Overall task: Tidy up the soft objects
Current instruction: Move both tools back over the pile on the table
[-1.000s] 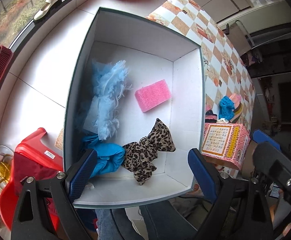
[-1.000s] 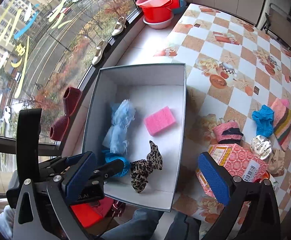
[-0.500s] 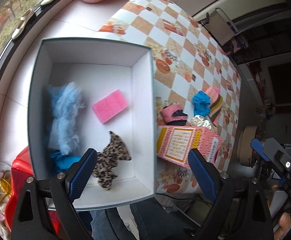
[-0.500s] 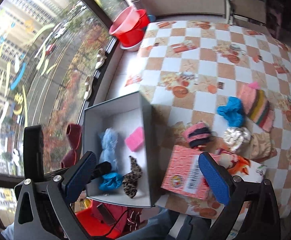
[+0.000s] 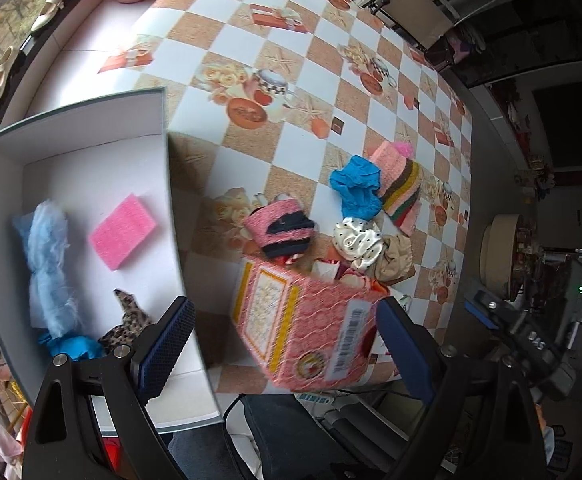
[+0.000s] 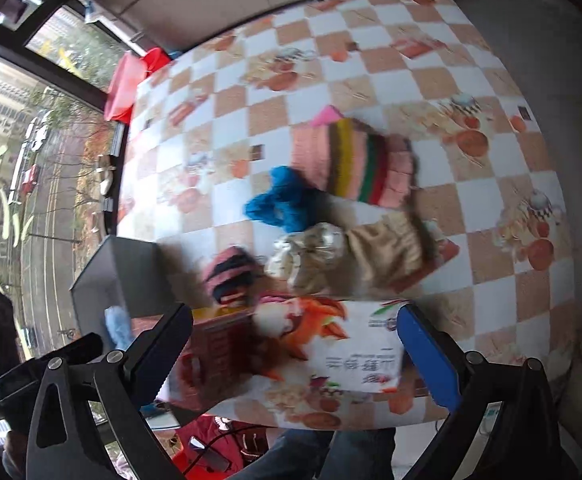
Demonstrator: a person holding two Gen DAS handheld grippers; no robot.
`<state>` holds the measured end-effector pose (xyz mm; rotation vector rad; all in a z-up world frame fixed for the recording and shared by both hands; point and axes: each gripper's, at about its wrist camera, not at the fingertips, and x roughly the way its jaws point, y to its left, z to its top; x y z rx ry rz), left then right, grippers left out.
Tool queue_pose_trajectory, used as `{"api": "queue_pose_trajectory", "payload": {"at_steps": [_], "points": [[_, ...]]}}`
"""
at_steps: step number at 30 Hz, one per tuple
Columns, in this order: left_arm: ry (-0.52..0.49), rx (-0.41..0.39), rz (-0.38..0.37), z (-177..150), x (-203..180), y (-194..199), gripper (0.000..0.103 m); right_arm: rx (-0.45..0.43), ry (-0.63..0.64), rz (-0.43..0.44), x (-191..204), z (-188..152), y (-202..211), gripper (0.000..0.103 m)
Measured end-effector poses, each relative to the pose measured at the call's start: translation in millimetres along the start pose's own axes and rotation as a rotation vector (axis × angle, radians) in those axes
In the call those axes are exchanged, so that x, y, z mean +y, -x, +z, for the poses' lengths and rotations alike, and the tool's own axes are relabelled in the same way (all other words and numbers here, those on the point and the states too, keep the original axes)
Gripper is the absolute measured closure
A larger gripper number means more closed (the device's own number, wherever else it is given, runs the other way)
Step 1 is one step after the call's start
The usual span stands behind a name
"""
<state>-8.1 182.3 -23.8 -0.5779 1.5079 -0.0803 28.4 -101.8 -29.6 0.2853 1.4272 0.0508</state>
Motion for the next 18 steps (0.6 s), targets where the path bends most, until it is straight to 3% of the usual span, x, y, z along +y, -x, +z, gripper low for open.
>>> {"api": "queue_pose_trajectory", "payload": {"at_steps": [9, 18], "points": [[-0.032, 0.039, 0.04, 32.8, -61.6, -35.0, 0.009, 0.078, -0.018, -0.02, -37.6, 45.6, -43.0, 0.0], [-0.039, 0.075, 0.144, 60.2, -101.7, -75.2, 0.009, 0.126, 0.031, -0.079, -49.8, 94.6, -99.3, 0.0]]}}
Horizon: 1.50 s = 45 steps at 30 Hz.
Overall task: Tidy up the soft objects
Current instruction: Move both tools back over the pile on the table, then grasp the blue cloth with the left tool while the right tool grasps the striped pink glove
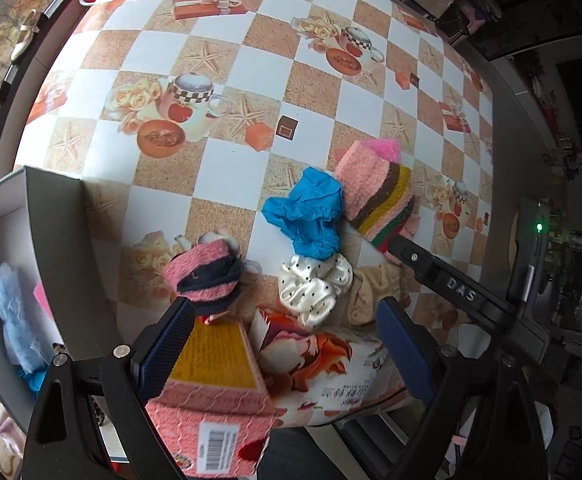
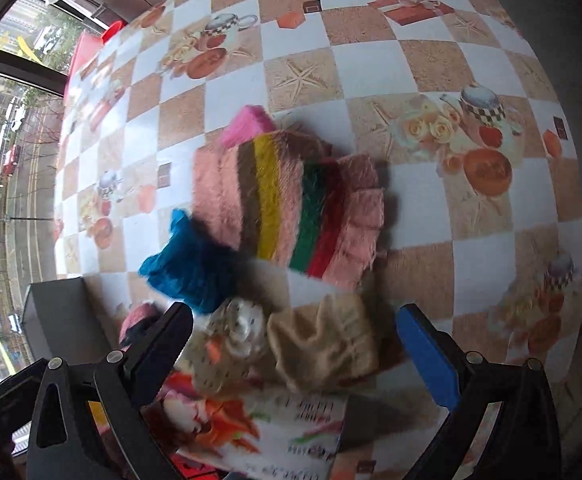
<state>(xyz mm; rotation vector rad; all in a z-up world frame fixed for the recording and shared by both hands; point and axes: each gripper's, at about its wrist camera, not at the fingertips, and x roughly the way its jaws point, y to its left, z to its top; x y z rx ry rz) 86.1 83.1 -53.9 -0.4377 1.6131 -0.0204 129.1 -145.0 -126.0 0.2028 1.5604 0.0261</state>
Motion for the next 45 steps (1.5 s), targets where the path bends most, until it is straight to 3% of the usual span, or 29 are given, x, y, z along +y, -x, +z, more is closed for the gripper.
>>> {"api": "queue_pose_trajectory", "payload": {"at_steps": [6, 14, 26, 29, 32, 34, 39, 45], "points": [[-0.02, 0.055, 0.118, 24.1, -24.2, -39.0, 0.009, -0.03, 0.015, -0.093, -9.8, 28.5, -26.9, 0.0], [-0.061, 0.133, 0.27, 42.1, -40.4, -102.9, 0.009, 0.021, 0.064, -0.177, -31.9, 31.8, -56.7, 0.0], [-0.048, 0.153, 0.335, 50.9, -32.7, -137.0, 0.009, 0.043, -0.046, -0.202, -127.5, -5.8, -30.9, 0.0], [-0.058, 0.156, 0.339, 51.7, -30.6, -141.6, 0.009, -0.028, -0.086, -0.075, -139.5, -12.0, -9.9, 0.0], [-0.07, 0.156, 0.349, 52.2, -33.3, -147.7, 0.009, -0.068, -0.048, 0.05, -129.1, -10.6, 1.8, 0.0], [-0.08, 0.151, 0.35, 52.5, -34.7, -148.9, 0.008, -0.064, 0.009, 0.074, -113.8, -7.9, -0.6, 0.0], [-0.07, 0.163, 0.349, 68.8, -36.0, -158.4, 0.0, -0.055, 0.173, 0.056, -72.9, -7.8, -18.2, 0.0], [-0.007, 0.19, 0.282, 73.9, -21.3, -162.0, 0.0, -0.046, 0.294, -0.073, -45.9, -5.5, -39.2, 0.0]]}}
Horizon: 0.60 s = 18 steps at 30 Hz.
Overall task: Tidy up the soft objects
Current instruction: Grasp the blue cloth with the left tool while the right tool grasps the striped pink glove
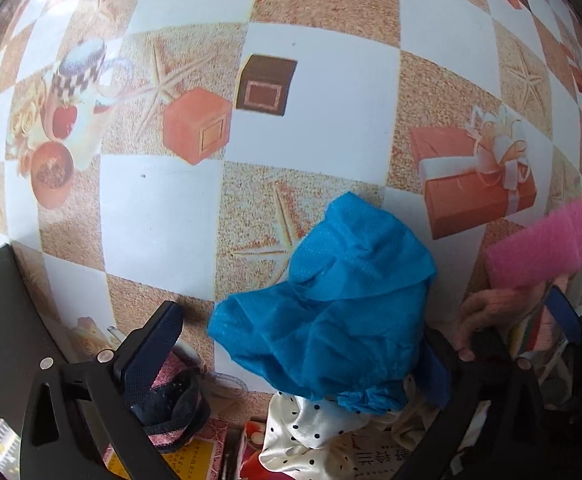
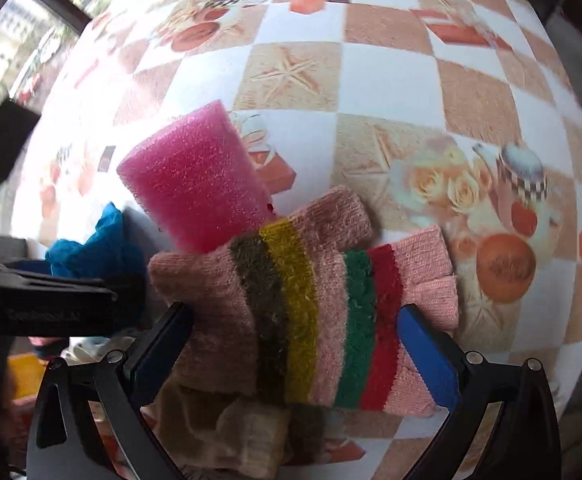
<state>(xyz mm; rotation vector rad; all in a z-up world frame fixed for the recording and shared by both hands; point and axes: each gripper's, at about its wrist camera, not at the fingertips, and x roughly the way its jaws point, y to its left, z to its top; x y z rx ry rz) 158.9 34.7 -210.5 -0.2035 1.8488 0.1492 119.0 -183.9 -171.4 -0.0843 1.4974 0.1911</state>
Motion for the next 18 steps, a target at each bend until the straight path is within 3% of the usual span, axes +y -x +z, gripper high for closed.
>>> {"api": "queue_pose_trajectory", "payload": {"at_steps": [6, 8, 10, 12, 14, 18], "points": [[-0.034, 0.022, 0.022, 7.8, -4.6, 0.4, 0.0, 0.062, 0.02, -0.047, 20.1, 6.5, -8.9, 0.0], [-0.065, -0.011, 0.027, 9.4, -26.3, -2.2, 0.011, 0.066, 0.014, -0.044, 21.1, 15.8, -8.4, 0.004], [-0.098, -0.038, 0.026, 5.7, -34.8, 3.7, 0.026, 0.047, -0.004, -0.031, 15.9, 24.1, -1.5, 0.02], [-0.141, -0.065, 0.032, 3.1, -44.8, 9.2, 0.045, 0.027, -0.031, 0.019, 4.5, 26.2, 9.5, 0.065], [-0.183, -0.083, 0.016, -0.2, -56.1, 13.0, 0.078, 0.044, -0.052, 0.047, -1.6, 27.0, 11.6, 0.067], [-0.166, -0.135, -0.048, -1.7, -59.3, 26.8, 0.079, 0.023, -0.126, 0.154, -18.5, 25.6, 25.0, 0.071]]}}
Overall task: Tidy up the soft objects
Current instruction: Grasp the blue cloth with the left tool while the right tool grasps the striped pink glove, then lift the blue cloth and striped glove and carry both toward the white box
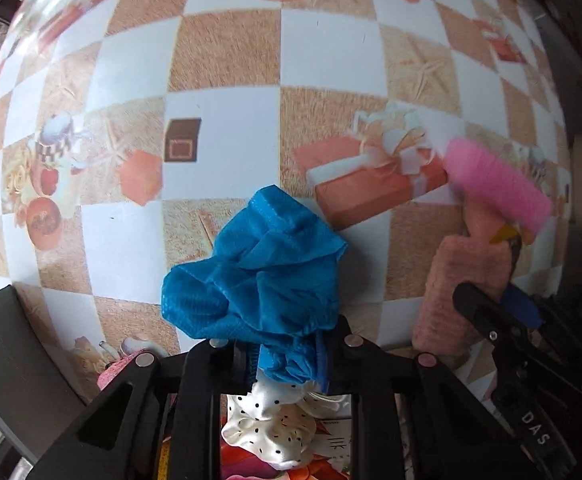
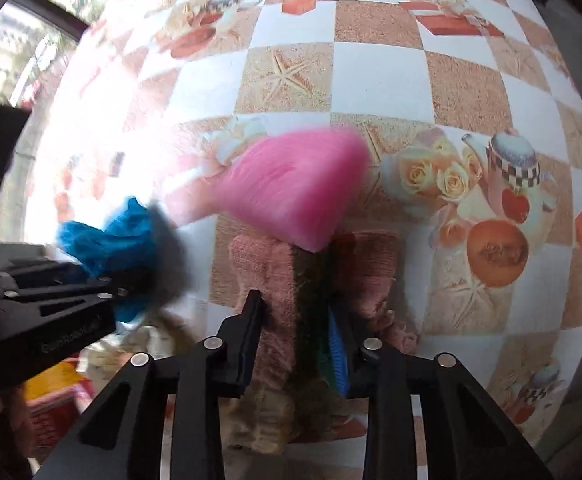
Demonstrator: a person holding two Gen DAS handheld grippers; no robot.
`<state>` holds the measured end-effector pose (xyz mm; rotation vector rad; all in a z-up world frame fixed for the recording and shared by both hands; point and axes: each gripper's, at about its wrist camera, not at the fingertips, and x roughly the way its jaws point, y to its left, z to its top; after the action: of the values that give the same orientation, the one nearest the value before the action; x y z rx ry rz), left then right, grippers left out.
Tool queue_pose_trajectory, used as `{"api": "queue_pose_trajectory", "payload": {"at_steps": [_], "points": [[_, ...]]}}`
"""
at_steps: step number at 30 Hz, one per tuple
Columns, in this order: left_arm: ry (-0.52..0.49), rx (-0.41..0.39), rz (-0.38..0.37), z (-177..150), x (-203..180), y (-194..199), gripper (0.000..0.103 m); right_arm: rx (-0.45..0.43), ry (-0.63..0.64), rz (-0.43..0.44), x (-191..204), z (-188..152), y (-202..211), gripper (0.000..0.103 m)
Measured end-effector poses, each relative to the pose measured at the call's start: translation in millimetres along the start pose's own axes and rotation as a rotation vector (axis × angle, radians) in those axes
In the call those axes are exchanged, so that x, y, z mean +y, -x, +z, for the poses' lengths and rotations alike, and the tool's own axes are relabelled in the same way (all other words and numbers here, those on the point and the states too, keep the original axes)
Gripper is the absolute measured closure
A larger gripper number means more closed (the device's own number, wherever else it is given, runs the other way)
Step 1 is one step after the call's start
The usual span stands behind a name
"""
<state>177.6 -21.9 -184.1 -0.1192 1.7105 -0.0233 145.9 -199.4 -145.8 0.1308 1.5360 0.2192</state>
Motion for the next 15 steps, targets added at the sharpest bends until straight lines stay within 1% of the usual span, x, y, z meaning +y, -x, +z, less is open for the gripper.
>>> {"api": "queue_pose_trajectory", "payload": {"at_steps": [2, 6, 8, 9, 10, 13, 15], "points": [[-0.004, -0.026, -0.018, -4.3, 1.3, 11.0, 0.079, -0.02, -0.038, 0.041, -7.1, -1.7, 11.7, 0.071], [-0.038, -0.08, -0.018, -11.6, -2.1, 32.7, 0.079, -0.046, -0.094, 0.074, -17.3, -10.0, 30.8, 0.071], [-0.049, -0.1, -0.033, -22.5, -0.9, 43.6, 0.079, -0.058, -0.125, 0.091, -22.8, -18.0, 37.5, 0.071], [-0.054, -0.106, -0.038, -25.5, 0.2, 48.2, 0.079, -0.061, -0.143, 0.096, -22.4, -20.2, 39.8, 0.071], [-0.061, -0.114, -0.042, -27.9, -1.8, 52.8, 0.079, -0.062, -0.154, 0.098, -14.7, -17.3, 33.5, 0.071], [-0.086, -0.134, -0.052, -45.5, -4.2, 69.7, 0.079, -0.068, -0.188, 0.117, -11.8, -29.7, 38.6, 0.071], [-0.11, -0.145, -0.057, -49.4, -6.4, 76.2, 0.079, -0.072, -0.194, 0.118, -13.9, -35.5, 47.1, 0.071]]}}
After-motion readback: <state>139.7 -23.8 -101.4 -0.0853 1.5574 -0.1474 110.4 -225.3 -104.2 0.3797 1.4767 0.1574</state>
